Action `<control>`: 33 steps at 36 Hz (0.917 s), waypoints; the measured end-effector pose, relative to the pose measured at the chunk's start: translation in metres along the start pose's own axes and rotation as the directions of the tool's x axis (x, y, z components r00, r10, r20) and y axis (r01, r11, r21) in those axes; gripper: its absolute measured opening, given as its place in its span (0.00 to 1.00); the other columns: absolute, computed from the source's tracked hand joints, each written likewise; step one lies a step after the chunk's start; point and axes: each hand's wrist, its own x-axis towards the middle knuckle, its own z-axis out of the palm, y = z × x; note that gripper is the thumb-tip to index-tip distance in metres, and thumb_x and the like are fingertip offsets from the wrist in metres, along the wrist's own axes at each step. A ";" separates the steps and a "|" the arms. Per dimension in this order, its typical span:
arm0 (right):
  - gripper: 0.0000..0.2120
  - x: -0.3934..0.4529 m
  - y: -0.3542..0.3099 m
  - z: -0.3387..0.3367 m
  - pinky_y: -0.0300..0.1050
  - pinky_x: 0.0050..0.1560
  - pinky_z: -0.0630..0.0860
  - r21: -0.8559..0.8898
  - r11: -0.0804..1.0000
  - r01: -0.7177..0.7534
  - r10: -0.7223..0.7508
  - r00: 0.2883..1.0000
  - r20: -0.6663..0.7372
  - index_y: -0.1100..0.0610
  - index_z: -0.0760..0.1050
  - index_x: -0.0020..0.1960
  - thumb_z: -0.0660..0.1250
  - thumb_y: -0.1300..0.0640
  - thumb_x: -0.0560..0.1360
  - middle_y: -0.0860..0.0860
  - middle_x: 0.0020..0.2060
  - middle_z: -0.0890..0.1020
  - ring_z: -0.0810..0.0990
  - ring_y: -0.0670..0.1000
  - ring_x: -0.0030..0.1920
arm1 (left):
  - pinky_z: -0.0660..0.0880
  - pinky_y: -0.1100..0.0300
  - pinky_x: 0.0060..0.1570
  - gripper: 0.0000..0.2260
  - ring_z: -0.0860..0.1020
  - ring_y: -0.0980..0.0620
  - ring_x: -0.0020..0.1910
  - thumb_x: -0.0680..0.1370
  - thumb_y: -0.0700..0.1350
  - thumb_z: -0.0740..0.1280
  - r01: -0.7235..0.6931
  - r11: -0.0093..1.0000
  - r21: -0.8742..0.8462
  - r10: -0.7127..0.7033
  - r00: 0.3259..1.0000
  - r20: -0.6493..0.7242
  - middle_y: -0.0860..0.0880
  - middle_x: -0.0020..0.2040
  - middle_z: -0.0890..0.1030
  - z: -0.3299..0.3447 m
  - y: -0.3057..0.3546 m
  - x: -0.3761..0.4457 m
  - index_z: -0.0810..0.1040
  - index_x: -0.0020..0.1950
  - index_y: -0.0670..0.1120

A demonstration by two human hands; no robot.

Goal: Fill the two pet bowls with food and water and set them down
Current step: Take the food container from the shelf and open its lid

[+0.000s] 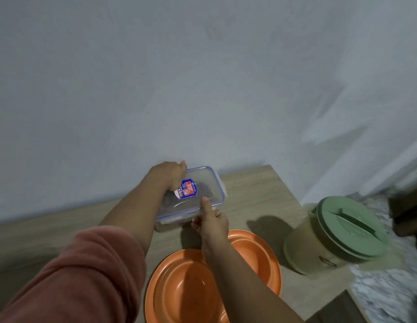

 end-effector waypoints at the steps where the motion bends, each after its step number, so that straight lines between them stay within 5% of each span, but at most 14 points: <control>1: 0.19 0.000 0.001 0.002 0.47 0.48 0.81 0.002 1.000 0.021 -0.021 1.000 -0.012 0.61 0.73 0.60 0.68 0.50 0.76 0.55 0.46 0.82 0.82 0.51 0.45 | 0.74 0.51 0.57 0.33 0.74 0.42 0.62 0.78 0.45 0.66 -0.007 1.000 0.001 0.007 1.000 0.009 0.38 0.64 0.74 0.000 0.000 0.000 0.51 0.77 0.38; 7: 0.16 -0.004 -0.001 0.003 0.49 0.53 0.80 -0.051 0.998 0.041 -0.041 0.999 -0.007 0.57 0.71 0.60 0.66 0.50 0.77 0.57 0.52 0.82 0.82 0.54 0.50 | 0.74 0.52 0.57 0.38 0.74 0.42 0.62 0.78 0.46 0.66 -0.042 0.999 0.023 0.042 0.999 -0.003 0.38 0.65 0.73 0.000 -0.001 0.000 0.45 0.78 0.38; 13: 0.16 -0.009 -0.003 -0.003 0.53 0.56 0.79 -0.072 0.997 0.036 -0.038 0.999 -0.021 0.58 0.72 0.59 0.66 0.49 0.76 0.57 0.52 0.82 0.82 0.55 0.51 | 0.76 0.48 0.56 0.27 0.75 0.41 0.59 0.78 0.49 0.67 0.033 0.999 0.029 -0.029 0.990 -0.137 0.39 0.62 0.72 0.004 0.009 -0.012 0.61 0.71 0.39; 18: 0.20 -0.012 -0.007 -0.007 0.50 0.52 0.80 -0.044 0.998 -0.033 0.032 0.999 -0.033 0.59 0.72 0.59 0.69 0.48 0.74 0.57 0.51 0.82 0.82 0.55 0.50 | 0.70 0.49 0.55 0.19 0.75 0.41 0.59 0.83 0.55 0.53 0.180 0.937 -0.299 -0.292 0.874 -0.388 0.40 0.60 0.77 0.006 0.020 -0.023 0.69 0.61 0.40; 23: 0.37 -0.021 -0.022 -0.004 0.53 0.56 0.78 -0.036 0.994 -0.105 0.096 0.977 -0.191 0.61 0.66 0.66 0.76 0.43 0.66 0.61 0.57 0.80 0.80 0.61 0.55 | 0.68 0.48 0.57 0.21 0.73 0.41 0.60 0.83 0.56 0.52 0.147 0.910 -0.388 -0.349 0.778 -0.523 0.41 0.60 0.76 -0.008 0.023 -0.037 0.70 0.61 0.40; 27: 0.37 -0.043 -0.041 -0.002 0.53 0.57 0.75 -0.057 0.998 -0.023 0.010 0.976 -0.218 0.61 0.62 0.68 0.75 0.46 0.69 0.61 0.61 0.77 0.78 0.63 0.60 | 0.68 0.48 0.59 0.20 0.73 0.43 0.59 0.83 0.56 0.52 0.107 0.876 -0.470 -0.390 0.730 -0.562 0.42 0.59 0.75 -0.027 0.021 -0.066 0.70 0.61 0.41; 33: 0.25 -0.077 -0.052 0.021 0.52 0.56 0.77 -0.216 0.960 0.177 -0.215 0.963 -0.164 0.61 0.73 0.57 0.72 0.44 0.71 0.59 0.57 0.80 0.80 0.60 0.56 | 0.69 0.47 0.60 0.19 0.72 0.43 0.62 0.81 0.57 0.55 0.113 0.751 -0.651 -0.532 0.688 -0.494 0.42 0.62 0.73 -0.044 0.002 -0.126 0.68 0.63 0.44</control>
